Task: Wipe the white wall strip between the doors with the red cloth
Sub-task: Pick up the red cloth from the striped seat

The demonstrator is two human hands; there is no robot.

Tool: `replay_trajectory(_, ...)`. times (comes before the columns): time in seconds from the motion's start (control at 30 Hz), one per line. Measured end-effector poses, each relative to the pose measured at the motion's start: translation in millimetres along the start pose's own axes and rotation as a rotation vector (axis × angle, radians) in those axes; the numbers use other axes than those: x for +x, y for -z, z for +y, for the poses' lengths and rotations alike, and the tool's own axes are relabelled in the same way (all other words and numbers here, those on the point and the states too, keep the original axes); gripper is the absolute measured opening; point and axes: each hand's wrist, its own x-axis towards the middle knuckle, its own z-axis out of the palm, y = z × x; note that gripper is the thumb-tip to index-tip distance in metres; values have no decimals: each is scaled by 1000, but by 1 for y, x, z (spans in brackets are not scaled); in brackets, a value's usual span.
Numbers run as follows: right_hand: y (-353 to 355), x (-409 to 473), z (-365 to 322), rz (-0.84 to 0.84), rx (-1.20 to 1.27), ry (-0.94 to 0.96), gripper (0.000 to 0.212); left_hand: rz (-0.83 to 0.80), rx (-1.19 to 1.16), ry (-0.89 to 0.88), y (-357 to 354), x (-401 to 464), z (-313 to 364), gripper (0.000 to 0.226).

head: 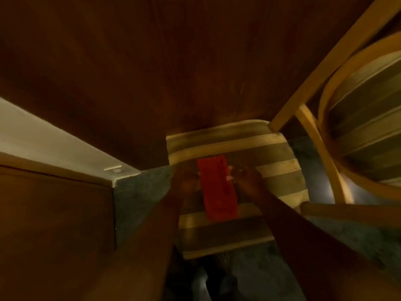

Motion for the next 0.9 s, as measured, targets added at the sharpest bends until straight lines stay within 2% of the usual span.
replay_trajectory(0.07, -12, 13, 9, -37, -8, -46, 37, -87, -100, 50, -12, 16, -9, 15)
replay_trajectory(0.1, -21, 22, 18, -62, -11, -62, 34, -140, -214, 81, -20, 25, -18, 20)
replay_trajectory(0.2, -38, 32, 25, -95, 12, -94, 30, -116, -414, 129, -41, 38, -29, 20)
replay_trajectory(0.27, -48, 38, 24, -61, 34, -104, 32, -116, -447, 108, -49, 45, -30, 28)
replay_trajectory(0.37, -62, 45, 20, -40, 23, -128, 33, -85, -372, 80, -50, 52, -24, 37)
replay_trajectory(0.43, -64, 45, 11, -21, 13, -130, 29, -89, -371, 121, -41, 52, -20, 29)
replay_trajectory(0.53, -57, 34, -13, -36, 149, -110, 12, -143, -409, 192, -14, 39, -5, 14)
replay_trajectory(0.57, -55, 29, -25, -44, 189, -98, 5, -129, -416, 173, -3, 34, 1, 16)
replay_trajectory(0.63, -48, 16, -59, -54, 261, -45, 19, -69, -435, 111, 28, 15, 20, 23)
replay_trajectory(0.67, -45, 7, -82, -48, 278, 7, 20, -32, -453, 88, 46, 3, 31, 24)
replay_trajectory(0.73, -38, -12, -126, -37, 247, 105, 8, 34, -512, 31, 82, -22, 53, 24)
replay_trajectory(0.9, -16, -70, -244, -29, 304, 316, 7, 119, -607, -153, 174, -94, 111, 17)
